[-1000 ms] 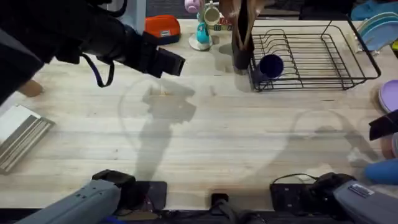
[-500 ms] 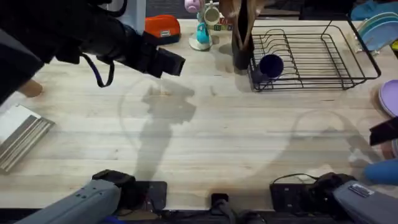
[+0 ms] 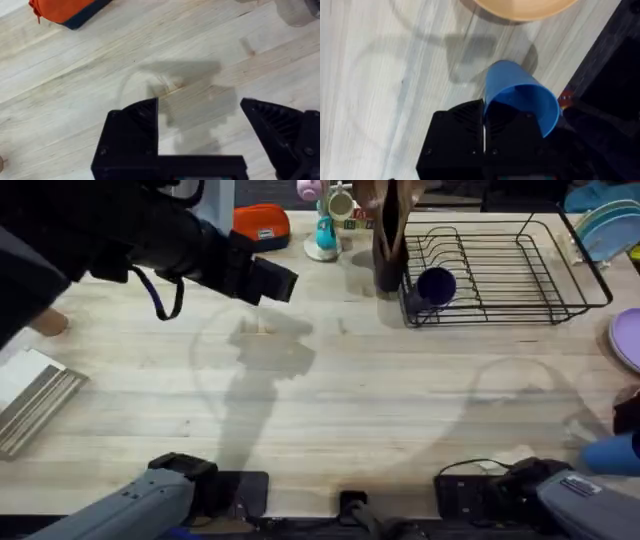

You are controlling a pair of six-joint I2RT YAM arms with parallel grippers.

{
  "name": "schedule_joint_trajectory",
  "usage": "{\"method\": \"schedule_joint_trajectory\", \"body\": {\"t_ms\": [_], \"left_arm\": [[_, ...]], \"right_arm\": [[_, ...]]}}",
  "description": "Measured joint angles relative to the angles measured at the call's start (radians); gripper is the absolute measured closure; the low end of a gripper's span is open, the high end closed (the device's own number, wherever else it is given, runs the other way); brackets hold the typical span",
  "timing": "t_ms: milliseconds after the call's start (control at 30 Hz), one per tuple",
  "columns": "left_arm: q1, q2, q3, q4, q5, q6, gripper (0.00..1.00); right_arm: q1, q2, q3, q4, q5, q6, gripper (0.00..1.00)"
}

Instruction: Pick up the cup on the table and put them onto the rack.

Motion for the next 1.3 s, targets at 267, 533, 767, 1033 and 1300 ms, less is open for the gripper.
{"method": "schedule_joint_trajectory", "body": {"t_ms": [267, 533, 767, 1033, 1300], "left_arm": [[0.000, 0.000, 0.000, 0.000, 0.000, 0.000, 0.008], [0.000, 0.000, 0.000, 0.000, 0.000, 0.000, 0.007], [0.000, 0.000, 0.000, 0.000, 0.000, 0.000, 0.007], [0.000, 0.000, 0.000, 0.000, 0.000, 0.000, 0.007], [0.000, 0.000, 0.000, 0.000, 0.000, 0.000, 0.007]], "right_arm": [[0.007, 0.000, 0.168, -0.139, -0.031, -0.002, 0.971], [0.152, 0.000, 0.427, -0.205, -0.092, -0.027, 0.971], [0.416, 0.000, 0.536, -0.219, -0.110, -0.035, 0.971], [0.743, 0.012, 0.601, -0.206, -0.114, -0.038, 0.971], [0.993, 0.057, 0.656, -0.163, -0.114, -0.061, 0.972]]}}
